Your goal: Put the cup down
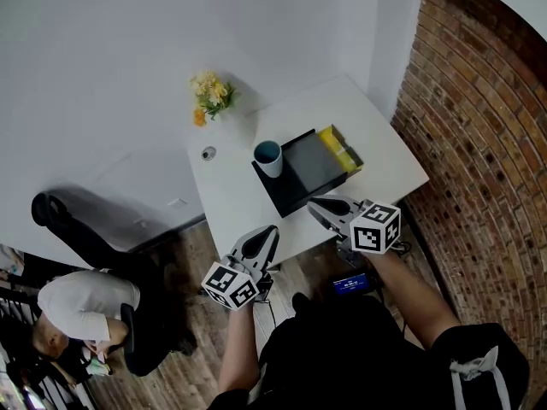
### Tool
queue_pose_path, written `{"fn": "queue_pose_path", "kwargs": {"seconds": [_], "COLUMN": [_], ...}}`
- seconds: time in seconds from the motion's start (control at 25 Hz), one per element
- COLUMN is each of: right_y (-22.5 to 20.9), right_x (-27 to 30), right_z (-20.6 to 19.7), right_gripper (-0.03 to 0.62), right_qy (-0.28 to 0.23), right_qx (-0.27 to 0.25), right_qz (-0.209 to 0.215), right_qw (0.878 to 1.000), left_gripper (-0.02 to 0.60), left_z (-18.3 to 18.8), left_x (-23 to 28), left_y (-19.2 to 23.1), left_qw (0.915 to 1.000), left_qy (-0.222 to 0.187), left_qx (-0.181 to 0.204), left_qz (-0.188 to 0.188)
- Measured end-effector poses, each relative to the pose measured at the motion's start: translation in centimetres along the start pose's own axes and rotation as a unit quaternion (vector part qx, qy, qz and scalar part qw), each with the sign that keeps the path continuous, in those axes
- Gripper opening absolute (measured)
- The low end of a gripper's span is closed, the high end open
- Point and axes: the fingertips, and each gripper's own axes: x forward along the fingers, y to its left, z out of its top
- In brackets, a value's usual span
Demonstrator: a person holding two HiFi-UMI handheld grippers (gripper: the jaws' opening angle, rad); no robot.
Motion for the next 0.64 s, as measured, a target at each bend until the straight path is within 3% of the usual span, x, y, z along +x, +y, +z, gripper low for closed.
{"fn": "queue_pose_path", "kwargs": {"seconds": [0.64], "right_y": [-0.49], "right_x": [0.19], "right_z": [-0.22], "right_gripper": [0.012], "right_qy": [0.002], "right_qx": [0.0], "right_qz": [-0.012], "right_qw": [1.0], "left_gripper": [0.008], "left_z": [0.14], "left_x": [-0.41], "left_y": [0.3], "left_qw": [1.0], "left_qy": [0.0], "left_qx": [0.001], "left_qz": [0.009]}}
